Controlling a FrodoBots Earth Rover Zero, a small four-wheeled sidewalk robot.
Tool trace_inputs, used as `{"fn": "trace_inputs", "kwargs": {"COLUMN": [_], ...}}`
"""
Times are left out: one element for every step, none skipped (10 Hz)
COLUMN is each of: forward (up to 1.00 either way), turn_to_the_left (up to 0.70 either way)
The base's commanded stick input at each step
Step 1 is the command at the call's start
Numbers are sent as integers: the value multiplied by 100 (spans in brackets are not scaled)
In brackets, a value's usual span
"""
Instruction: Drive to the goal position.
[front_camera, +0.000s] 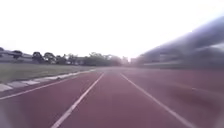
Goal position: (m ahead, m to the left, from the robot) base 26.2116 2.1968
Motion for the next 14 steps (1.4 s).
{"fn": "trace_inputs", "kwargs": {"forward": [70, 70, 70, 70, 70, 70, 70, 70, 70, 70, 70, 70, 70, 70], "turn_to_the_left": [0, 0, 0, 0, 0, 0, 0, 0, 0, 0, 0, 0, -17, -28]}}
